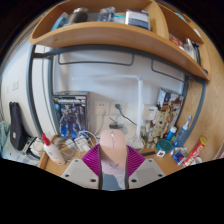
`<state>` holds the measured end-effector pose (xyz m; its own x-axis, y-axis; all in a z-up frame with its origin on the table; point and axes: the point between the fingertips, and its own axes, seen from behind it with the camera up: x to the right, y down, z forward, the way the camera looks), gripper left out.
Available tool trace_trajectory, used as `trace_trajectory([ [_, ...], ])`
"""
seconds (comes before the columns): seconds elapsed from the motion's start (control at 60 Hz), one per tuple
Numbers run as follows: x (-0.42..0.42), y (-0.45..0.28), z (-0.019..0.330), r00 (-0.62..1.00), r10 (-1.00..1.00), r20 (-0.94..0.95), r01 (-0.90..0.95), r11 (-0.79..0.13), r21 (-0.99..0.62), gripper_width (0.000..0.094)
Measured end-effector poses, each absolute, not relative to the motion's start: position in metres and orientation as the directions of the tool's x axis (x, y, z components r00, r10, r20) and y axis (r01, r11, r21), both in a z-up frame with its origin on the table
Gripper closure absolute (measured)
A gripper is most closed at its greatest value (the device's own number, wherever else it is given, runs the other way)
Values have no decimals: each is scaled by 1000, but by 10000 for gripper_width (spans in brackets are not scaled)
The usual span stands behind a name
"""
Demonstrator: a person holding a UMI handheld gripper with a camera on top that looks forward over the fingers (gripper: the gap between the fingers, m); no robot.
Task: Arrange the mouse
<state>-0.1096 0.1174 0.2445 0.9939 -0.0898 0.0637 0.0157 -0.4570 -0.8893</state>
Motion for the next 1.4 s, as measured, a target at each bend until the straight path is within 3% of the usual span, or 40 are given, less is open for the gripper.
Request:
trace_trajectory([
  [0.15, -68, 112, 161, 992, -100, 73, 2, -580, -815, 641],
  [0.35, -74, 89, 38, 997, -81, 15, -50, -737, -674, 641],
  [0.533, -90, 72, -15, 997, -76, -30, -79, -799, -597, 640],
  [0.65, -89, 78, -16, 997, -77, -14, -70, -789, -610, 606],
  [0.817, -87, 76, -15, 997, -69, 22, -43, -809, -586, 485],
  [0.883, -84, 72, -13, 997, -56, 50, -18, -824, -567, 401],
  [0.933, -84, 71, -2, 997, -47, 55, -7, -822, -570, 279],
  [1.017, -88, 73, 29, 998, -55, 19, -33, -805, -592, 139],
  [1.267, -56, 82, 175, 995, -95, -31, -89, -690, -718, 130],
  [1.4, -38, 76, 227, 994, -94, -58, -105, -635, -766, 132],
])
